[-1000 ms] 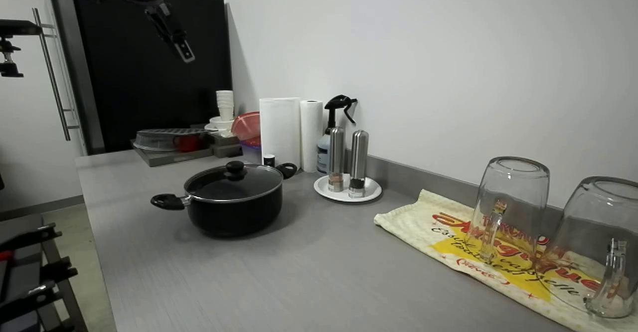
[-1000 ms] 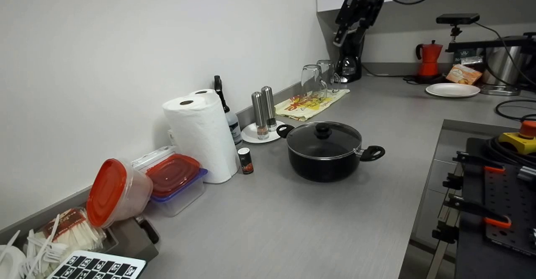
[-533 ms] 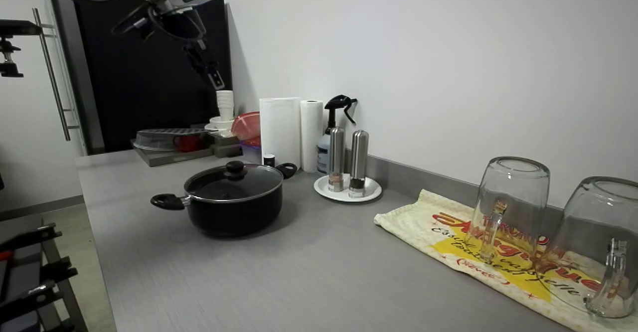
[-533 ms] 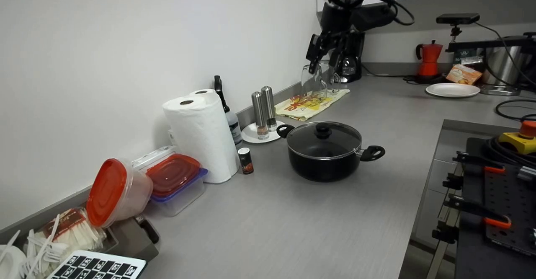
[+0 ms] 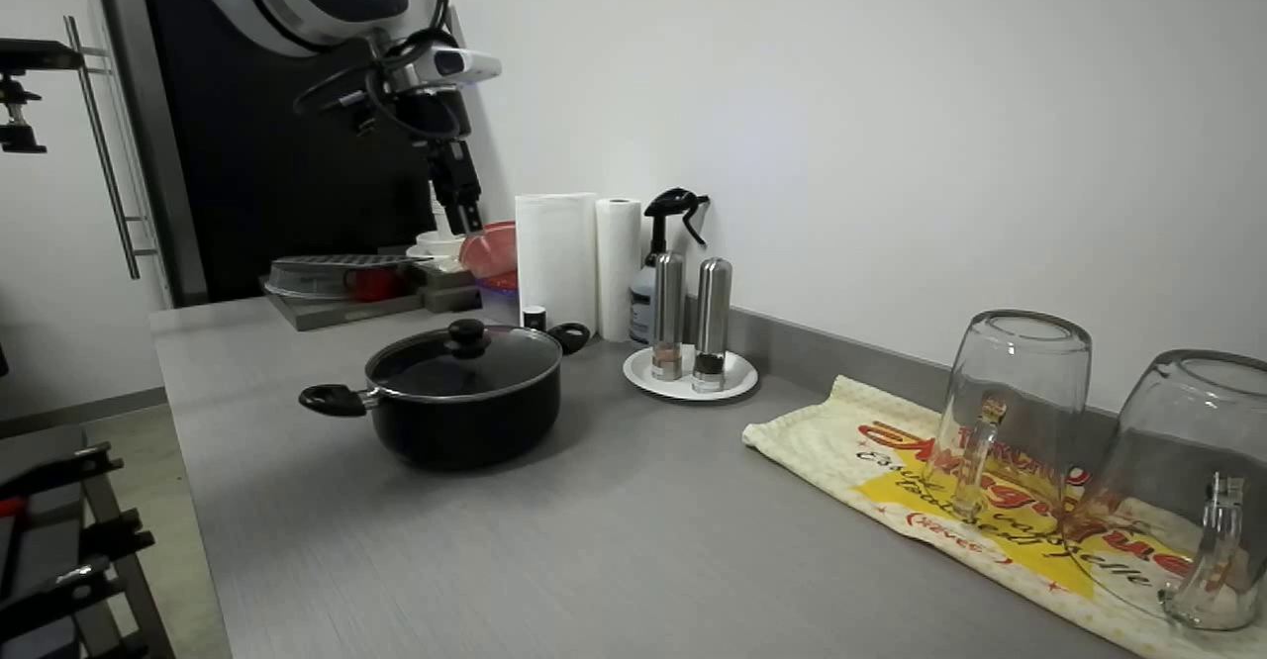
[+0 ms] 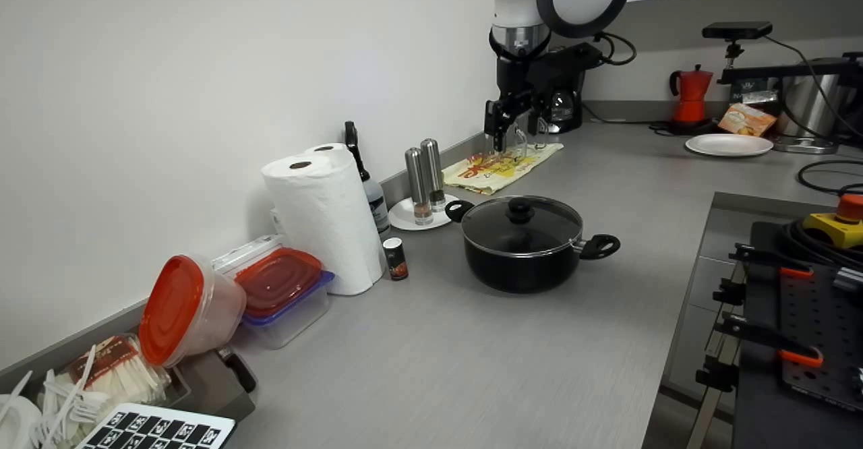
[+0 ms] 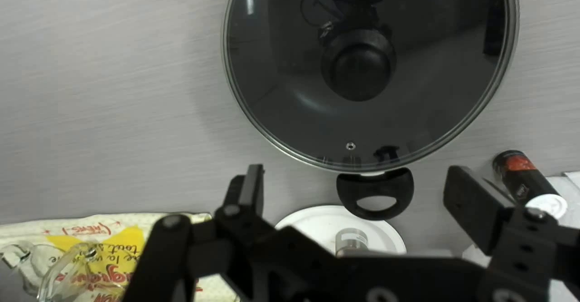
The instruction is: Remove the lid from the pot
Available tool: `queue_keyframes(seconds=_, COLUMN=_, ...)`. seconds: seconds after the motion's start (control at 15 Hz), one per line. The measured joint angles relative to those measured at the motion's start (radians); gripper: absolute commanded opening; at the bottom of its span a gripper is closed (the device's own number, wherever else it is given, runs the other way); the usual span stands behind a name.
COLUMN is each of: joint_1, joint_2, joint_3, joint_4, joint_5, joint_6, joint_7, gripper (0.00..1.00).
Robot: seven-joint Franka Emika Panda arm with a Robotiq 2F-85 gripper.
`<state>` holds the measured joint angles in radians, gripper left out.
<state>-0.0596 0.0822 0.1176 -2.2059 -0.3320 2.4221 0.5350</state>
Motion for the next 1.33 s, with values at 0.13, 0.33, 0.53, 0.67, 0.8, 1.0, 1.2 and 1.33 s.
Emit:
queue_keyframes(seconds=0.13, joint_1=0.023, joint_2=0.027, joint_3=-0.02, joint_4=0.014, joint_5=0.026, joint_6=-0.041, joint_7=-0.001, gripper=1.0)
queue_keyframes(seconds=0.33, joint_1=0.05, joint_2=0.051, joint_3=-0.041, joint_4=0.017, joint_5=0.07, joint_6=-0.087, joint_7=-0.003, gripper=1.0)
queue_keyframes(seconds=0.53, joint_1=0.065, joint_2=0.071, joint_3=-0.055, joint_4=0.017, joint_5=0.106, joint_6=-0.11, joint_7=-0.004, gripper=1.0)
queue_keyframes(seconds=0.67, joint_1=0.072, joint_2=0.084, joint_3=-0.063, joint_4=0.018, joint_5=0.11, joint_6=-0.109, joint_7=-0.003, gripper=1.0)
queue_keyframes(seconds=0.8, joint_1=0.079, joint_2=0.096, joint_3=-0.068, joint_4=0.023, joint_5=0.111, joint_6=-0.108, joint_7=-0.003, gripper=1.0)
queue_keyframes(seconds=1.0, joint_1=0.088, joint_2=0.116, joint_3=-0.073, joint_4=0.043, joint_5=0.117, joint_6=-0.107, joint_7=-0.003, gripper=1.0)
queue_keyframes(seconds=1.2, joint_1=0.098, joint_2=0.132, joint_3=-0.076, joint_4=0.067, joint_5=0.129, joint_6=-0.105, joint_7=-0.003, gripper=1.0)
queue_keyframes(seconds=1.33, joint_1=0.106, joint_2=0.139, joint_3=-0.079, joint_4=0.082, joint_5=0.129, joint_6=-0.095, joint_7=-0.003, gripper=1.0)
